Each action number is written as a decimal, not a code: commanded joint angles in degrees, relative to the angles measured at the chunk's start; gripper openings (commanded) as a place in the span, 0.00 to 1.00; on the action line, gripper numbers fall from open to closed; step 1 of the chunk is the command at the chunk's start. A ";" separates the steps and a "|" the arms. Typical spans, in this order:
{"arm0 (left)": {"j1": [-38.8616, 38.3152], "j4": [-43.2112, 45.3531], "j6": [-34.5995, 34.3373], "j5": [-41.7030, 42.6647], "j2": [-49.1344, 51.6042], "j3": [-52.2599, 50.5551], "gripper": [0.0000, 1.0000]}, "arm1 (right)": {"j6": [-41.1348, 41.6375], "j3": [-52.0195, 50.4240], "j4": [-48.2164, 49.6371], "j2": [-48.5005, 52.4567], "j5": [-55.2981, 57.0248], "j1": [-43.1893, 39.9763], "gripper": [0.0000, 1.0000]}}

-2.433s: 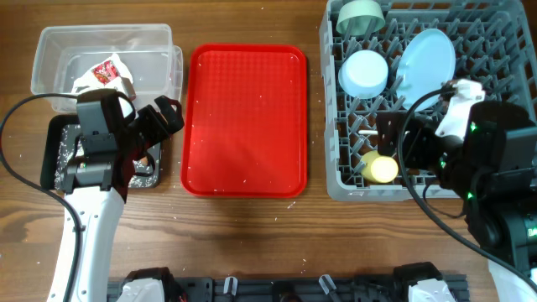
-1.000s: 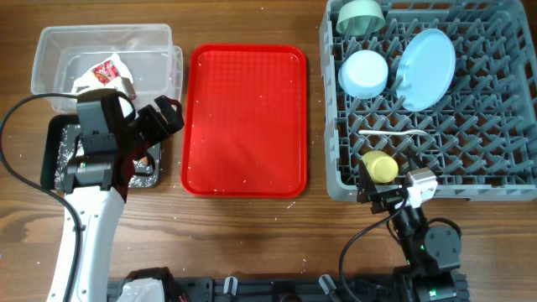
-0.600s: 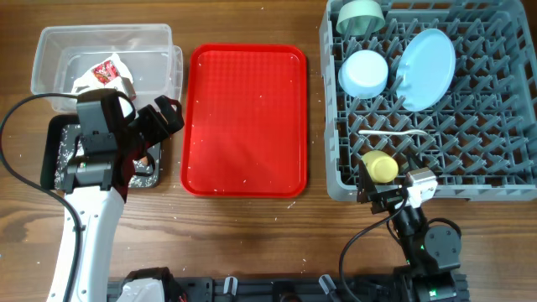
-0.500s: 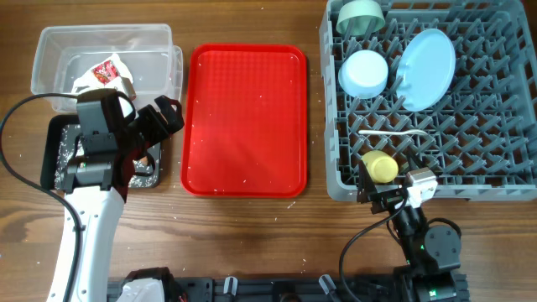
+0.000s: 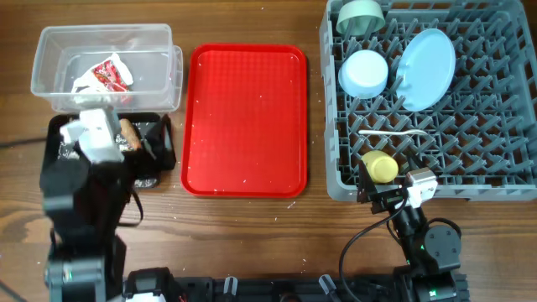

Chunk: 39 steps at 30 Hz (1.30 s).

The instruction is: Sort waste into correct bins and load items into the dishwasher rack

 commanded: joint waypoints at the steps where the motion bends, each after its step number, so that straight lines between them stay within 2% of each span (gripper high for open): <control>1: -0.24 5.62 3.63 -0.09 -7.58 -8.26 1.00 | 0.02 -0.07 0.17 -0.61 -0.85 0.28 1.00; 6: -2.14 17.51 3.58 -0.57 -20.13 -24.68 1.00 | 0.02 -0.07 0.17 -0.61 -0.85 0.28 1.00; 15: -2.14 19.26 3.56 -2.54 -33.70 -35.91 1.00 | 0.02 -0.07 0.17 -0.61 -0.87 0.28 1.00; 17: -2.14 22.60 3.56 -2.75 -35.63 -38.56 1.00 | 0.02 -0.07 0.17 -0.61 -0.85 0.28 1.00; 21: -2.14 28.52 3.30 -2.75 -36.89 -41.92 1.00 | 0.02 -0.07 0.17 -0.61 -0.85 0.28 1.00; 30: -2.14 29.59 3.34 -2.95 -37.38 -43.06 1.00 | 0.02 -0.07 0.15 -0.61 -0.85 0.28 1.00; 34: -2.14 33.66 3.10 -2.73 -37.38 -46.80 1.00 | 0.04 -0.07 0.17 -0.61 -0.87 0.28 1.00; 36: -2.14 33.35 3.15 -2.78 -37.38 -46.80 1.00 | 0.02 -0.07 0.17 -0.61 -0.87 0.28 1.00; 39: -2.14 28.15 3.10 -2.73 -37.38 -46.80 1.00 | 0.02 -0.07 0.17 -0.61 -0.87 0.28 1.00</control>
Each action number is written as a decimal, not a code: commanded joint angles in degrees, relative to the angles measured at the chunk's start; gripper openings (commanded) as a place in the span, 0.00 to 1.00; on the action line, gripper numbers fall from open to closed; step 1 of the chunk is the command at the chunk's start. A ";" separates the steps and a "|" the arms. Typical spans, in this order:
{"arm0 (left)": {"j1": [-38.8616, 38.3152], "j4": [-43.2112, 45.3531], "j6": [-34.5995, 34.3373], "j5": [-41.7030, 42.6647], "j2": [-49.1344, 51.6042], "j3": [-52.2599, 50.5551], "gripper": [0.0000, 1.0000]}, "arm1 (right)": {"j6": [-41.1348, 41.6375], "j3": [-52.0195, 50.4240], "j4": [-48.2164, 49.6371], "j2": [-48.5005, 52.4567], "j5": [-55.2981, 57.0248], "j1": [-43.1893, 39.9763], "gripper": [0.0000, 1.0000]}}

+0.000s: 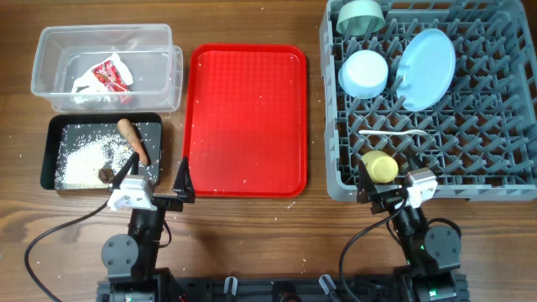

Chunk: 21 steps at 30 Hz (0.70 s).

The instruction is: Sort waste into correct bins and load items into the dishwasher rack

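Note:
The clear plastic bin [105, 67] at the back left holds a red-and-white wrapper [107, 74]. In front of it, the black tray [52, 155] carries white crumbs, a brown sausage-like piece [132, 137] and a small brown lump [106, 174]. The grey dishwasher rack [336, 180] on the right holds a green cup [361, 15], a blue bowl [363, 73], a blue plate [428, 57], a white utensil [394, 133] and a yellow item [380, 166]. My left gripper [155, 180] stands open at the tray's near right corner, empty. My right gripper [382, 186] sits open at the rack's front edge, just below the yellow item.
A red serving tray [243, 117] with only scattered crumbs lies between the bins and the rack. Both arm bases stand at the table's near edge, with a cable trailing left of the left one.
My left arm was over the black tray, hiding most of it. It now sits back at the table's near edge and the whole tray shows. The right arm has not moved.

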 commanded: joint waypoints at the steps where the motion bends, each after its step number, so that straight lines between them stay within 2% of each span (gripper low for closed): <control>1: -0.33 -4.74 0.39 -0.61 -0.61 -0.39 1.00 | 0.02 -0.07 0.15 -0.59 -0.68 0.28 1.00; 21: -0.33 -6.23 0.44 -0.59 -0.59 -0.37 1.00 | 0.02 -0.07 0.17 -0.59 -0.68 0.28 1.00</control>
